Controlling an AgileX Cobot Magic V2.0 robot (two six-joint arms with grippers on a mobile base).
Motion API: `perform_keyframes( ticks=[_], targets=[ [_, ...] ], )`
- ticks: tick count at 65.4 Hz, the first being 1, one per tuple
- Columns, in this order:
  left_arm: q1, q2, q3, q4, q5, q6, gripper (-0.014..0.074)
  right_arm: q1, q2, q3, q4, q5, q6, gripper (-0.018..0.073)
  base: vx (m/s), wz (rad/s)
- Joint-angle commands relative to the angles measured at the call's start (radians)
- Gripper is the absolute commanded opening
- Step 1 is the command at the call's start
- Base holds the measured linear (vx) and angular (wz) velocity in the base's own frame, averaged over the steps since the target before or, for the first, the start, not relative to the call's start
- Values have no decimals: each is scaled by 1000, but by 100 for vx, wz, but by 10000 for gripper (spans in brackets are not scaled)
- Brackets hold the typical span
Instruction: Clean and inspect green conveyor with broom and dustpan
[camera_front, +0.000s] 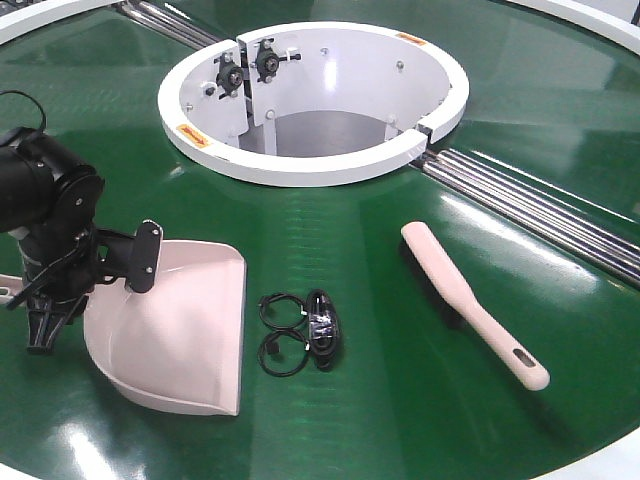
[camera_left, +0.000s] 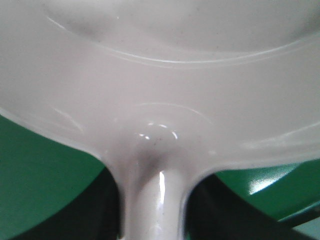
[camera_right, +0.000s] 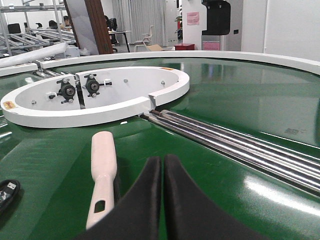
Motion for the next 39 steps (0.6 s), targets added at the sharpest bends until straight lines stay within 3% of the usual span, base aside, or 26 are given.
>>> perform_keyframes(
  ticks=[1,39],
  targets=[
    [-7,-43,-26,12,-20,-12,-6,-1,-11,3,-7,-70,-1,-9,0,0],
    [-7,-43,-26,12,-20,-12,-6,-1,-11,3,-7,-70,-1,-9,0,0]
  ],
)
